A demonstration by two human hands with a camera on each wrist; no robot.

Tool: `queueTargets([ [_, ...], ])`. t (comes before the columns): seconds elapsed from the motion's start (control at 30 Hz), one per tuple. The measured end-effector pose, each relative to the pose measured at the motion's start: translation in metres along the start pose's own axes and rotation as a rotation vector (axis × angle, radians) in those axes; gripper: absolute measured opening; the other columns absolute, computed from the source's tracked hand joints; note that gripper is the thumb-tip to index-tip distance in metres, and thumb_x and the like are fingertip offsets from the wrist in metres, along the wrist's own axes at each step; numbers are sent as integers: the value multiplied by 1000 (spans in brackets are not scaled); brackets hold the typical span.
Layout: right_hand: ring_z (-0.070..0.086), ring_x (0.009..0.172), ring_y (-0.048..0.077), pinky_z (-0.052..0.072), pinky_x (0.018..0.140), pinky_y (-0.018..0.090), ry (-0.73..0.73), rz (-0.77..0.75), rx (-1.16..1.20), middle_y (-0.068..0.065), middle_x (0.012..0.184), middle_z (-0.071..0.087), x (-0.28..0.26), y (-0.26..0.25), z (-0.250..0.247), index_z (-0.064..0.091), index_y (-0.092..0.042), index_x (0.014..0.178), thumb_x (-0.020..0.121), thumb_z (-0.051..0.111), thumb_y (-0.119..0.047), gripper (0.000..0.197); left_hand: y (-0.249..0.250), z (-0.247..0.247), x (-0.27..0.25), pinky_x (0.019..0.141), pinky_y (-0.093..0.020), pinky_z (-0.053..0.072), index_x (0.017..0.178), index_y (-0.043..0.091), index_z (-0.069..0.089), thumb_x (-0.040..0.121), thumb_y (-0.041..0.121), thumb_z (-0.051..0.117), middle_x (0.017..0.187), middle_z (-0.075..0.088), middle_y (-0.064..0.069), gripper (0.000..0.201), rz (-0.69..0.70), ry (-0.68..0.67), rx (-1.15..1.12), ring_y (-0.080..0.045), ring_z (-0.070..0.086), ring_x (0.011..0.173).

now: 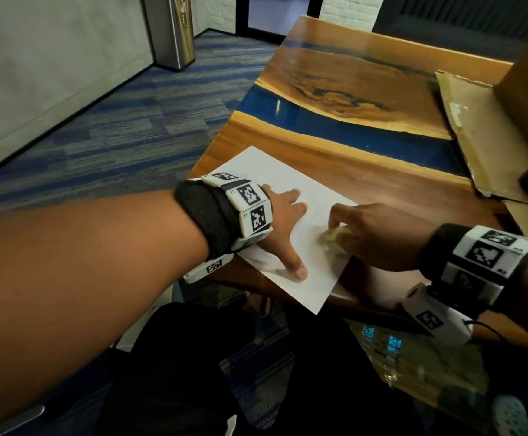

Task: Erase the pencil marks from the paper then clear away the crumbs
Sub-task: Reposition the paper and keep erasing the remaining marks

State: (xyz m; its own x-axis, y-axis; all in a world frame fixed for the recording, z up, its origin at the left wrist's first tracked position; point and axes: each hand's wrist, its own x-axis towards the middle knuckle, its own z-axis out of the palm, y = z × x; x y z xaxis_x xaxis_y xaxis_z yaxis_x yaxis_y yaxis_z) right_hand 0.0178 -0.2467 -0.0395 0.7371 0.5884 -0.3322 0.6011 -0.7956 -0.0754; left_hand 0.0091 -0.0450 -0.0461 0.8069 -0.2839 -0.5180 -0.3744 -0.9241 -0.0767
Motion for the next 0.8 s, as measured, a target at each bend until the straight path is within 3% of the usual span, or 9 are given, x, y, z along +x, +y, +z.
queueTargets([
  [0.1, 60, 86, 16, 56, 76, 38, -66, -195, -76, -4, 104, 58, -18, -30, 3, 46, -31, 120, 101, 46, -38, 21, 3, 1, 1, 114, -58, 26, 159, 26, 6, 57, 93, 59, 168, -7, 2, 133, 4, 11, -13, -44, 13, 149],
  [0.17, 60, 86, 17, 57, 76, 38, -100, -236, -86, -4, 103, 58, -22, -36, 7, 45, -31, 121, 100, 48, -37, 22, 3, 2, 1, 114, -59, 26, 159, 29, 2, 57, 93, 59, 168, -8, 0, 134, -1, 7, -7, -46, 12, 149],
  [0.27, 59, 89, 16, 54, 77, 39, -67, -41, -41, -3, 104, 61, -9, -10, -2, 47, -30, 115, 102, 44, -37, 15, 3, 2, -2, 113, -62, 25, 158, 36, -7, 57, 95, 56, 168, -9, -2, 133, -8, -4, 11, -48, 13, 148],
  [0.4, 53, 80, 13, 40, 65, 31, 21, 245, -12, -5, 90, 59, 2, 30, -9, 52, -29, 109, 102, 44, -42, 17, 4, -2, -7, 109, -57, 33, 158, 37, -4, 59, 90, 62, 167, 1, -4, 130, -24, -31, 33, -42, 24, 147],
  [0.47, 53, 79, 12, 38, 62, 29, 8, 266, 7, -6, 88, 59, 3, 35, -6, 51, -30, 109, 102, 44, -45, 18, 5, -8, -6, 95, -50, 41, 158, 36, 2, 61, 88, 64, 164, 14, -7, 126, -32, -29, 56, -38, 35, 140],
  [0.53, 52, 77, 10, 35, 59, 26, -2, 257, 45, -9, 85, 57, 5, 33, -4, 50, -30, 108, 102, 44, -45, 17, 7, -15, -4, 83, -45, 41, 158, 34, 9, 62, 87, 64, 156, 26, -9, 123, -32, -10, 88, -36, 43, 132],
  [0.63, 51, 77, 9, 35, 59, 25, -14, 245, 49, -10, 85, 55, 7, 27, -4, 50, -31, 109, 102, 44, -45, 17, 10, -19, 0, 94, -49, 45, 158, 34, 8, 61, 84, 69, 158, 18, -12, 125, -50, -3, 106, -38, 40, 135],
  [0.73, 54, 81, 13, 43, 67, 31, -15, 216, 7, -5, 93, 60, 4, 16, -7, 50, -29, 112, 102, 44, -43, 18, 7, -14, 3, 110, -56, 33, 159, 36, -5, 63, 84, 66, 167, -7, -7, 128, -37, -37, 80, -41, 22, 147],
  [0.8, 56, 86, 15, 50, 75, 34, -62, 116, 25, -3, 101, 61, -3, -2, -6, 49, -29, 115, 102, 43, -41, 18, 1, -10, 7, 113, -60, 27, 157, 38, -10, 62, 88, 62, 168, -12, -4, 130, -21, -38, 71, -41, 13, 150],
])
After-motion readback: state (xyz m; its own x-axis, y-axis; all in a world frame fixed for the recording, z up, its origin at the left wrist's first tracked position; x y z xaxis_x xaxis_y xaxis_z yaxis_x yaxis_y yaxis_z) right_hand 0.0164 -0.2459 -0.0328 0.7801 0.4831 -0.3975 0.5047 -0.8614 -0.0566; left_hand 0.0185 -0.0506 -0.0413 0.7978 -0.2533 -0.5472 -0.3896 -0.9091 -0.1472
